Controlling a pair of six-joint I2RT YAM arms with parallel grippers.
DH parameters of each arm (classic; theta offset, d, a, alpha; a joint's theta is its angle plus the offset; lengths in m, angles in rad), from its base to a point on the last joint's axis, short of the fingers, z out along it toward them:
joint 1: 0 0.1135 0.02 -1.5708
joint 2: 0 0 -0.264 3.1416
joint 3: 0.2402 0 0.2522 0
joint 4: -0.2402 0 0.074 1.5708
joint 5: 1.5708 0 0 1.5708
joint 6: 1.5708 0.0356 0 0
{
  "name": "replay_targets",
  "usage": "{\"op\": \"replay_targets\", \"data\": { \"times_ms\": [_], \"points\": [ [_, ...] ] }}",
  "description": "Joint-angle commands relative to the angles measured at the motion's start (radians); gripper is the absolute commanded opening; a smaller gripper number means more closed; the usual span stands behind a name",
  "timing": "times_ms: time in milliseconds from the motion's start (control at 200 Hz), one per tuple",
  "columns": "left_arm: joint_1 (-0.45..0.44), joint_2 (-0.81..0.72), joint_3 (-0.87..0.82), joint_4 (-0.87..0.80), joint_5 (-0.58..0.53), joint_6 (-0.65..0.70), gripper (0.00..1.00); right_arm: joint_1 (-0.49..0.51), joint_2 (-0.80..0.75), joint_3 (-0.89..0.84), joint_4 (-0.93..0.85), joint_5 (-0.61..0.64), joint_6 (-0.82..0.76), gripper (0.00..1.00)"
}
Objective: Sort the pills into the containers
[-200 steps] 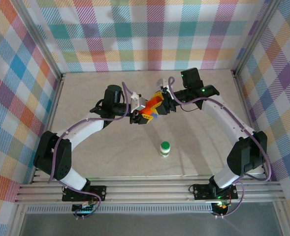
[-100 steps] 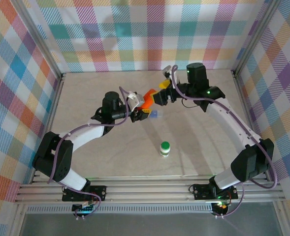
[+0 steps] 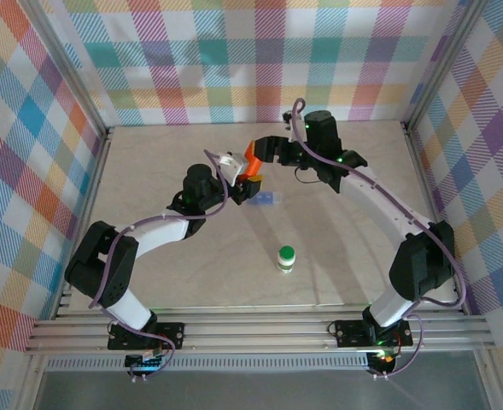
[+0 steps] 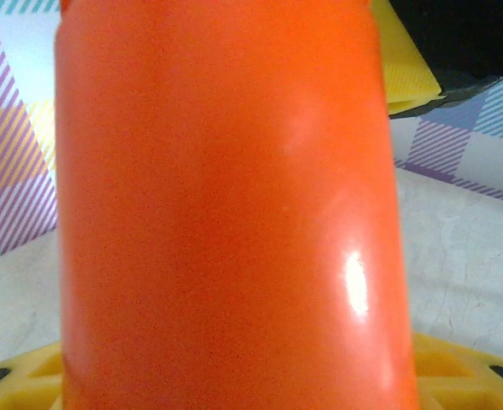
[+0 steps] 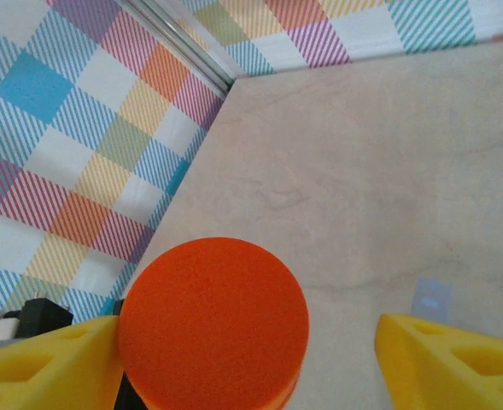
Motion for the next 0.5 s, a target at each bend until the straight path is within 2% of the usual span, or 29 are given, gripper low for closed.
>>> {"op": "replay_targets", "data": {
  "times_ms": [0, 125, 255, 380, 495],
  "points": [
    [-0.013, 0.000, -0.001, 0.078, -0.009, -0.014, 0.18, 0.013, 0.022, 0.042, 0.035, 0.024, 0.044, 0.74],
    [-0.017, 0.003, 0.000, 0.073, 0.022, -0.005, 0.17, 0.013, 0.036, 0.047, 0.042, 0.008, 0.030, 0.63],
    [-0.022, -0.007, -0.005, 0.072, 0.034, 0.003, 0.17, 0.013, 0.055, 0.067, 0.016, -0.028, 0.017, 0.60],
    [-0.022, -0.018, -0.011, 0.072, 0.091, 0.019, 0.17, 0.013, 0.046, 0.043, 0.052, -0.075, -0.031, 0.45],
    [-0.021, -0.036, -0.013, 0.037, 0.203, 0.075, 0.15, 0.013, 0.019, -0.017, 0.149, -0.243, -0.163, 0.30]
  ]
}}
